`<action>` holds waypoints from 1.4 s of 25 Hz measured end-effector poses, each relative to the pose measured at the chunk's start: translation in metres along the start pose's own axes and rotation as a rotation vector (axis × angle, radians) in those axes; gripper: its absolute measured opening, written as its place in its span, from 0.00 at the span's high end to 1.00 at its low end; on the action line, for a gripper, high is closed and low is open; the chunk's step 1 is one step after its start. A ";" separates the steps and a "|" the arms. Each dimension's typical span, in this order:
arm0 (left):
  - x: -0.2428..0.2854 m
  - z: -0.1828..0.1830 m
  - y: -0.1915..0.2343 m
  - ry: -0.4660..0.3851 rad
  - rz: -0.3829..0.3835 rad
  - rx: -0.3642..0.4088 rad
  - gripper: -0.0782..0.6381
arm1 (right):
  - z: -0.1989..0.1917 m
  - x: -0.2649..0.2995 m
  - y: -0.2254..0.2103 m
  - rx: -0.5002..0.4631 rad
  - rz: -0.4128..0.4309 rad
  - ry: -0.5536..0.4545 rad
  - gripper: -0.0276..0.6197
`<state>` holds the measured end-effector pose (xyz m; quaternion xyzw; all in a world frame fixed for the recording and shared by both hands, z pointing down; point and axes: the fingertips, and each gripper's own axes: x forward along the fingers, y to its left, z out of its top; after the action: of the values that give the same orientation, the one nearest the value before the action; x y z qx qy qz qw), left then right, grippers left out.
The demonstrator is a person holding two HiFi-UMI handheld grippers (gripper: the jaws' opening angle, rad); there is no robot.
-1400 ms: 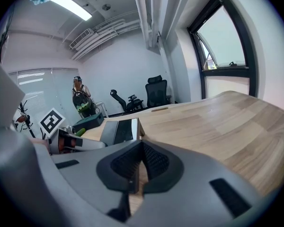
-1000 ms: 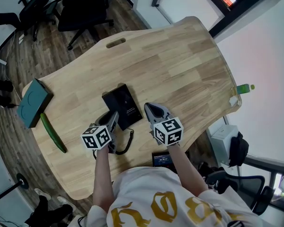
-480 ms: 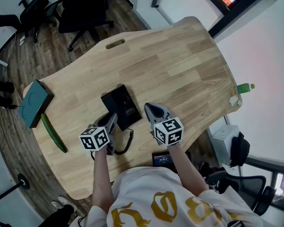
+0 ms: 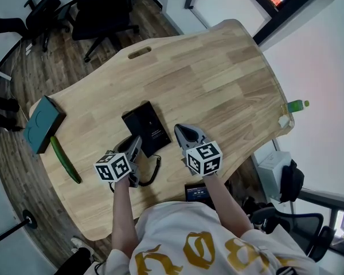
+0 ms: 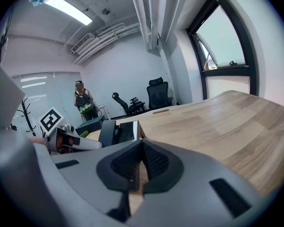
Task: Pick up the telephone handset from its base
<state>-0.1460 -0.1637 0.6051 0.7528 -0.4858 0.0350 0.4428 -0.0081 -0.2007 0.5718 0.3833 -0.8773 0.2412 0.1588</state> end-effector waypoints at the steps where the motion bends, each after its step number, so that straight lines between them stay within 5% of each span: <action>1: -0.001 0.001 -0.002 -0.007 -0.006 -0.006 0.77 | 0.000 -0.001 -0.001 0.003 -0.001 -0.003 0.95; 25: -0.020 0.012 -0.018 -0.131 -0.124 -0.194 0.79 | 0.013 -0.020 0.010 -0.002 0.012 -0.055 0.95; 35: -0.034 0.026 -0.044 -0.190 -0.223 -0.193 0.79 | 0.022 -0.031 0.022 -0.029 0.014 -0.091 0.95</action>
<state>-0.1403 -0.1524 0.5452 0.7559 -0.4401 -0.1324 0.4664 -0.0062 -0.1814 0.5324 0.3856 -0.8897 0.2116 0.1227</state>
